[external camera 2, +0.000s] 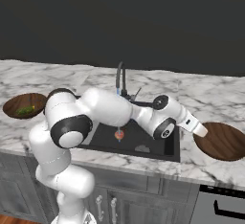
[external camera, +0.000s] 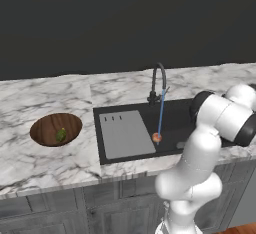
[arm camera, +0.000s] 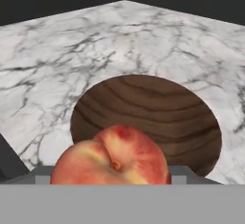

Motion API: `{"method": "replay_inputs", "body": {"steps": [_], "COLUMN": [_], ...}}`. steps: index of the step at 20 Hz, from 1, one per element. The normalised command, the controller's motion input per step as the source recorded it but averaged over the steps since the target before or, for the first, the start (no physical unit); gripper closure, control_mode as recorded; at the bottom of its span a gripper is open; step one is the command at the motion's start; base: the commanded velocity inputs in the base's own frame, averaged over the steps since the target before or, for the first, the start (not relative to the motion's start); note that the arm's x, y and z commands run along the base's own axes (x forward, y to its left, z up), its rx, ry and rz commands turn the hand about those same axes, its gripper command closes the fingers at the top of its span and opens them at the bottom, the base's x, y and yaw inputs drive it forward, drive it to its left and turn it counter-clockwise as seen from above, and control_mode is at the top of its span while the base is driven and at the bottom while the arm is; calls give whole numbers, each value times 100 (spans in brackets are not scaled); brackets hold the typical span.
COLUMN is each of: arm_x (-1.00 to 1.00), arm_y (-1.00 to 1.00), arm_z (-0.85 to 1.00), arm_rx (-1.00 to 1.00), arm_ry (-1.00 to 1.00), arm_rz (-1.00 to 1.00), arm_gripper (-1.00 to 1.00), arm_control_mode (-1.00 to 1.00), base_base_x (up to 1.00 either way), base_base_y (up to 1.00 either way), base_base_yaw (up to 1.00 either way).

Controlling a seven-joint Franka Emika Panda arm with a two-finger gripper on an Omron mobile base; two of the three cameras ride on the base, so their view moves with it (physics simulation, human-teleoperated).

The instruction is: Pick the peachs from the sink and place them in one bowl. Place the cucumber in the other bowl. Then turn off the sink faucet.

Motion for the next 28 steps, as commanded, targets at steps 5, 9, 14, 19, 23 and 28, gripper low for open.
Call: {"method": "replay_inputs", "body": {"steps": [5,9,14,19,23,28], "arm_x": [0,0,0,0,0,0], "arm_y": [-56,-52,-37,-26,-18,-6], "arm_z": [-12,-31,-48,-32,-7,0], "arm_rx": [9,6,2,5,9,7], "arm_ry": [2,6,6,1,0,0], "arm_rz": [-4,-3,-3,-2,0,0], "arm_gripper": [100,100,100,100,100,100], "arm_control_mode": [-100,-100,-100,-100,-100,-100], "base_base_x": [0,0,0,0,0,0], "base_base_y": [0,0,0,0,0,0], "base_base_yaw": [0,0,0,0,0,0]}}
